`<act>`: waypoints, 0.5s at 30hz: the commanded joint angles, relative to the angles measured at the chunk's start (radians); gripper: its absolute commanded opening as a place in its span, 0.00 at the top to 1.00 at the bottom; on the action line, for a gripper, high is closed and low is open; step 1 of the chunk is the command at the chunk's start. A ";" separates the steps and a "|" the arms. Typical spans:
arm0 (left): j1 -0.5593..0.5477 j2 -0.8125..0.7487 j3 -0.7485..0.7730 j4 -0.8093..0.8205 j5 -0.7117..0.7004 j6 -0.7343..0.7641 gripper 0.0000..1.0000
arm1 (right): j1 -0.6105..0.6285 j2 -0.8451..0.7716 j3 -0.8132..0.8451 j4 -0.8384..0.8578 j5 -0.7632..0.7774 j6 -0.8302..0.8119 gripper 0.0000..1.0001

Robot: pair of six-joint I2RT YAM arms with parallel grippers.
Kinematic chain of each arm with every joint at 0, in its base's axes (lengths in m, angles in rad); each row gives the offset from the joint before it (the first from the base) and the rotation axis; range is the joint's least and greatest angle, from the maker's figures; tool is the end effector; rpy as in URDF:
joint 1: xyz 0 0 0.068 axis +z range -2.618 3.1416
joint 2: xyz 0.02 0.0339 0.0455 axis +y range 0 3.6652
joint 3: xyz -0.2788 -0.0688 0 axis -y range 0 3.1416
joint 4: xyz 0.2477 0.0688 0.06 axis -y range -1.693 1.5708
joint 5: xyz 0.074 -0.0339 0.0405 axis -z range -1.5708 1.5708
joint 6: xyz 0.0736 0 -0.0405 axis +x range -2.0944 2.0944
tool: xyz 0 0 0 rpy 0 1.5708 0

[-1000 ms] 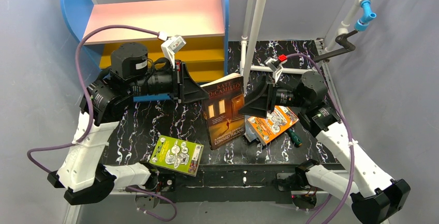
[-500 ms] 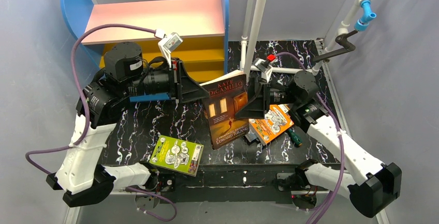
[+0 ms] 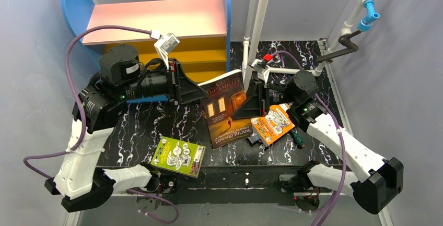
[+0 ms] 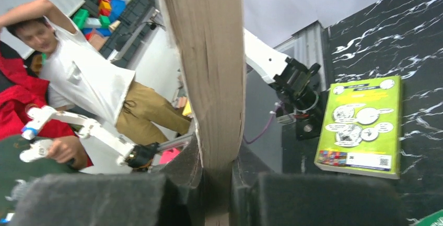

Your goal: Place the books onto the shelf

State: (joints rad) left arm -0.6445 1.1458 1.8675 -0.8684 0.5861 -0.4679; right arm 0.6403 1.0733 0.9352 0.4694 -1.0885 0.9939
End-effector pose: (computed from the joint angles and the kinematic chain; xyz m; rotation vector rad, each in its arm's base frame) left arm 0.1236 -0.1438 0.5564 0.6327 1.7712 -1.2958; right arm 0.1558 0.1974 0.4190 -0.8884 1.5279 1.9356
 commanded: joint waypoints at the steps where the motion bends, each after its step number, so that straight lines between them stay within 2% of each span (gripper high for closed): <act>1: 0.000 -0.039 0.016 0.029 -0.018 0.004 1.00 | 0.004 -0.016 0.044 0.024 0.019 -0.002 0.99; 5: -0.001 -0.024 0.041 -0.008 -0.059 0.012 1.00 | 0.004 -0.019 0.048 -0.010 0.053 -0.016 0.99; 7: -0.001 -0.006 0.070 -0.056 -0.152 0.004 0.97 | 0.005 -0.021 0.065 -0.073 0.093 -0.049 0.99; 8: -0.001 0.002 0.085 -0.083 -0.220 -0.007 0.81 | 0.005 -0.024 0.078 -0.115 0.114 -0.074 0.99; 9: -0.001 0.004 0.094 -0.098 -0.268 -0.015 0.56 | 0.005 -0.029 0.085 -0.145 0.146 -0.099 0.99; 10: -0.001 -0.006 0.094 -0.103 -0.316 -0.020 0.19 | 0.004 -0.038 0.087 -0.156 0.174 -0.115 0.99; 11: -0.001 -0.019 0.090 -0.103 -0.341 -0.027 0.05 | 0.004 -0.048 0.086 -0.161 0.197 -0.122 0.99; 15: -0.001 -0.064 0.049 -0.101 -0.383 -0.047 0.02 | 0.004 -0.067 0.103 -0.191 0.251 -0.153 0.99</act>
State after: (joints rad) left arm -0.6441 1.1389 1.9232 -0.9474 0.3126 -0.4946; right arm 0.6472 1.0519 0.9672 0.2958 -0.9333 0.8970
